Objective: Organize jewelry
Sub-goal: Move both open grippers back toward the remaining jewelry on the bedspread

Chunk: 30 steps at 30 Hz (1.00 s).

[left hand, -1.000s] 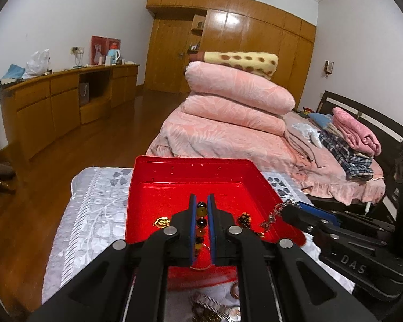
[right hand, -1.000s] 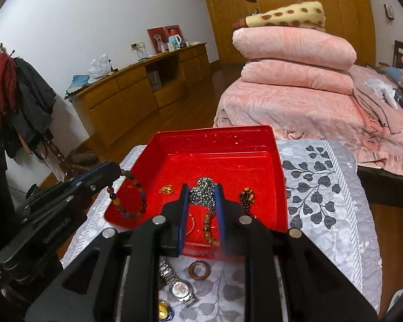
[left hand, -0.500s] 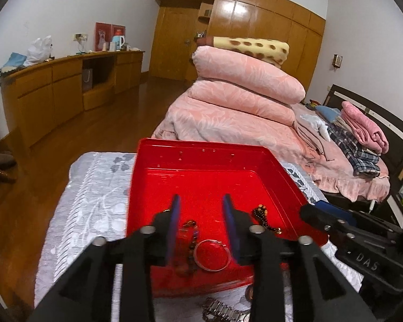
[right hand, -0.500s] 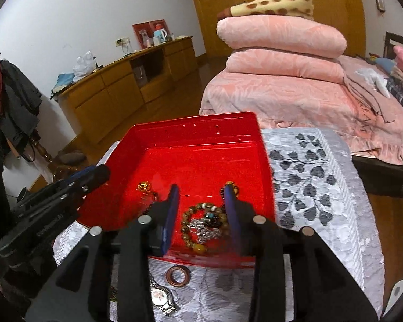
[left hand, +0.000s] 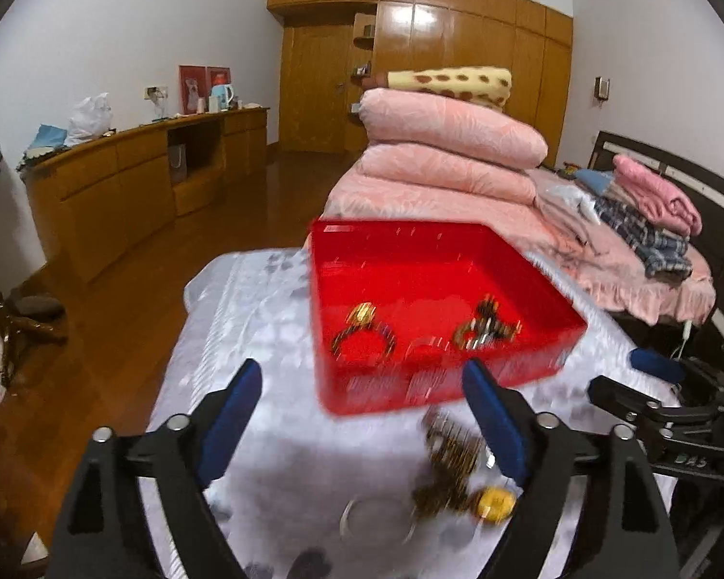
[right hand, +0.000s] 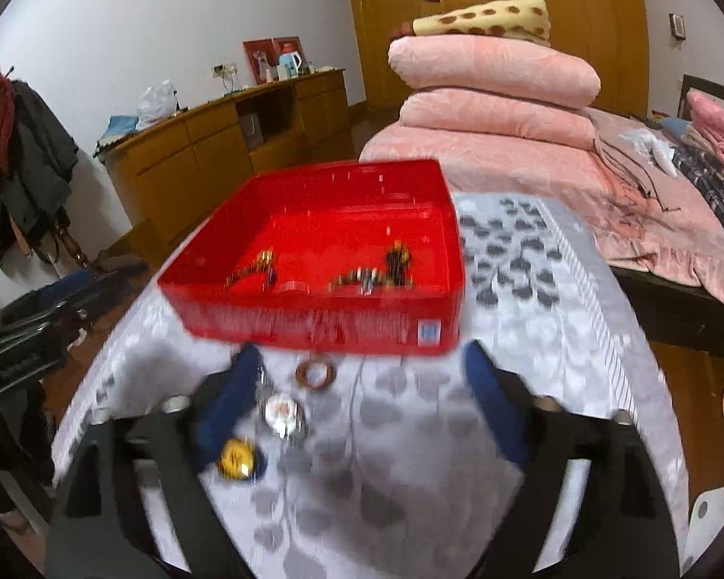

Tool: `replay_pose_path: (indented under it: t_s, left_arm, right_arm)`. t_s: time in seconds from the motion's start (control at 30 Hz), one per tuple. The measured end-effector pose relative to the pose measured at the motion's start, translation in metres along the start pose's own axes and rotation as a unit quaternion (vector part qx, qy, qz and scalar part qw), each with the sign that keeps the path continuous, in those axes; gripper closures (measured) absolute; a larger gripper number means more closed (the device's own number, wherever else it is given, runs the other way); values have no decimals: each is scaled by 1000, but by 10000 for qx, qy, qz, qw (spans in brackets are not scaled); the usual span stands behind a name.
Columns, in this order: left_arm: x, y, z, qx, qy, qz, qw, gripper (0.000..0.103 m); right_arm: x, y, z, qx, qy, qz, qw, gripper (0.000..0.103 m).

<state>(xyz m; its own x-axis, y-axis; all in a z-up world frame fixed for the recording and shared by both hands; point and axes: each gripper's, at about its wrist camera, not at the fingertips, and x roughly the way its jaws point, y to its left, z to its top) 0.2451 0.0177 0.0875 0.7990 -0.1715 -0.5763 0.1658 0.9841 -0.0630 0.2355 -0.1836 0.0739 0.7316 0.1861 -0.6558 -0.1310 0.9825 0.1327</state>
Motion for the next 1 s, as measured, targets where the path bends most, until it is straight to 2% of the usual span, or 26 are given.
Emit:
replay_pose_path:
  t_s: [0.17,0.43,0.67,0.7,0.77,0.83,1.0]
  left_arm:
    - [-7,7,-27,-97,209,85,9997,12]
    - [-4,7,-66,-43,625,152,9979,12]
    - [-3,8,-81,-180,848,154,9961,12]
    - [-3,9,-81,-196,860,144,9960,12]
    - [-1,11,-82,-229,890,130,9957,12]
    - [1,12,-82,-249,931,110,9953,12]
    - [9,7,-82,-216,1075,43,9940,12]
  right_arm:
    - [3,6,-20,12,397,31,9992,7]
    - [4,32,-47,-128,629,253,9976,7]
    - [10,54,-53,-364,718,339,9962,8]
    - [10,56,-53,-395,719,352,9960,9]
    - [13,61,-54,-466,761,399,9952,22]
    - [17,62,-54,-469,862,453,9941,28]
    - [17,57,-54,-403,843,390,9949,28]
